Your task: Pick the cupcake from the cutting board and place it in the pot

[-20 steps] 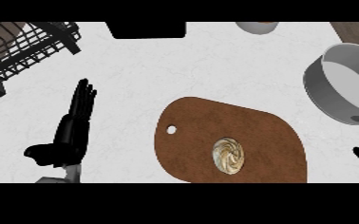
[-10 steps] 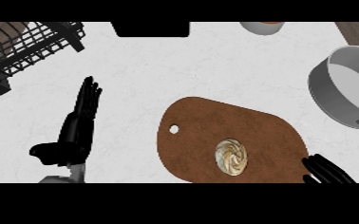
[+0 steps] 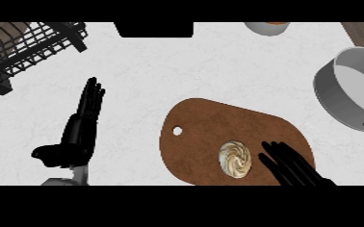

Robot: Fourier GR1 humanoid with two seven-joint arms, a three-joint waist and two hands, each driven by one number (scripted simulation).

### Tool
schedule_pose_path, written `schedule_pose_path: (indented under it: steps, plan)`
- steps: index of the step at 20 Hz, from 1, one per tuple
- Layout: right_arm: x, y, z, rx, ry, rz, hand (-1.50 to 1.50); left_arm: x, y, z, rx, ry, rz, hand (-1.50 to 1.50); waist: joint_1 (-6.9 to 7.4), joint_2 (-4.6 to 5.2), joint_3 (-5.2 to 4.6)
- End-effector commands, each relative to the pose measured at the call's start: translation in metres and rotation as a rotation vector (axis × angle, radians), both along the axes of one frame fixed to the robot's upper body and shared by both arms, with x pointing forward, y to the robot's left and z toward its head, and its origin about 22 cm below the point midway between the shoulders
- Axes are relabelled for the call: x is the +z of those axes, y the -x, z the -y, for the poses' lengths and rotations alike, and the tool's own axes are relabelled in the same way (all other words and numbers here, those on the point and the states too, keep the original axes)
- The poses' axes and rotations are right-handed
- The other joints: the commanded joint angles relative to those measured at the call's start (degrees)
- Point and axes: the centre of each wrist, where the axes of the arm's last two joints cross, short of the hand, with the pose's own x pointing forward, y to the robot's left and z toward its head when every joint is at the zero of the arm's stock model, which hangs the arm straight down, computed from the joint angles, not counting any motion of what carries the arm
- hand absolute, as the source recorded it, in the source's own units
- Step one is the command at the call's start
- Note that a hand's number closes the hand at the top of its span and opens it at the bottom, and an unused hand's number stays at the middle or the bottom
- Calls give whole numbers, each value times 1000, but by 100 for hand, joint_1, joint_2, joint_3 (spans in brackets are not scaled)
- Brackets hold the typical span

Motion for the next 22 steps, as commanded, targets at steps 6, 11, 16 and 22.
schedule_pose_path:
  steps: [6,11,16,22]
  plan:
    - [-33,-21,-39,-11,48,-75,-150,5,4,-3,-1,-4,-6,0,-14,-6,6]
    - [-42,-31,-23,-10,61,-68,-150,-1,10,-13,12,-6,-6,0,-27,-7,6]
    - [-59,-43,-42,-18,66,-68,-150,-4,-1,0,8,9,-3,0,-26,-5,5]
    - [-65,-56,-28,-33,52,-80,-150,10,-6,-14,10,-7,-3,0,-24,-5,6]
